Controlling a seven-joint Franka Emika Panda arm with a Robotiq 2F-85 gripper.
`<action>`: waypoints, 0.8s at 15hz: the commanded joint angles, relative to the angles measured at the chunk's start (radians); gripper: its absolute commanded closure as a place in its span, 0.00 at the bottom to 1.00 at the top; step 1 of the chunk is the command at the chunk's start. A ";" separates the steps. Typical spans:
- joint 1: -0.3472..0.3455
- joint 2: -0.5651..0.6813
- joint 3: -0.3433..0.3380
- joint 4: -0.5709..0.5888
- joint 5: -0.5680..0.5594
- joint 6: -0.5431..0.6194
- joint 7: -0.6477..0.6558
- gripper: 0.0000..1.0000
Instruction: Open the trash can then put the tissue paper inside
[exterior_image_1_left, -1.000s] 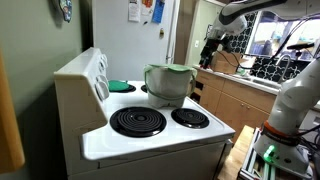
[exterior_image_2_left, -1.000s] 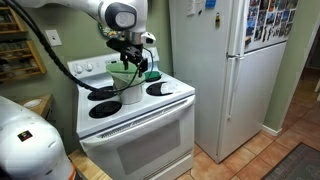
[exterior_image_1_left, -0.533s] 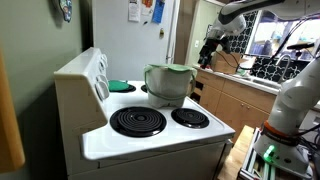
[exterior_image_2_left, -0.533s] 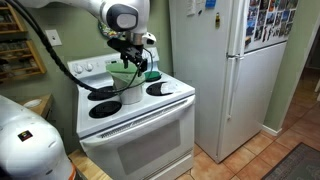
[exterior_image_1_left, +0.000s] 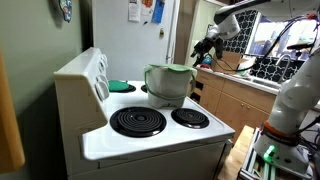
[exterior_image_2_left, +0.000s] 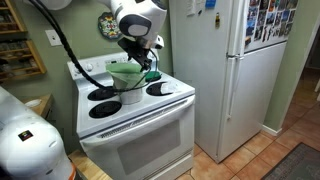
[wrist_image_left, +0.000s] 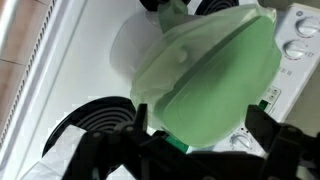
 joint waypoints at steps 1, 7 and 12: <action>-0.007 0.097 -0.008 0.052 0.115 -0.064 -0.083 0.00; -0.049 0.181 0.012 0.091 0.179 -0.132 -0.129 0.00; -0.068 0.222 0.025 0.113 0.214 -0.178 -0.161 0.00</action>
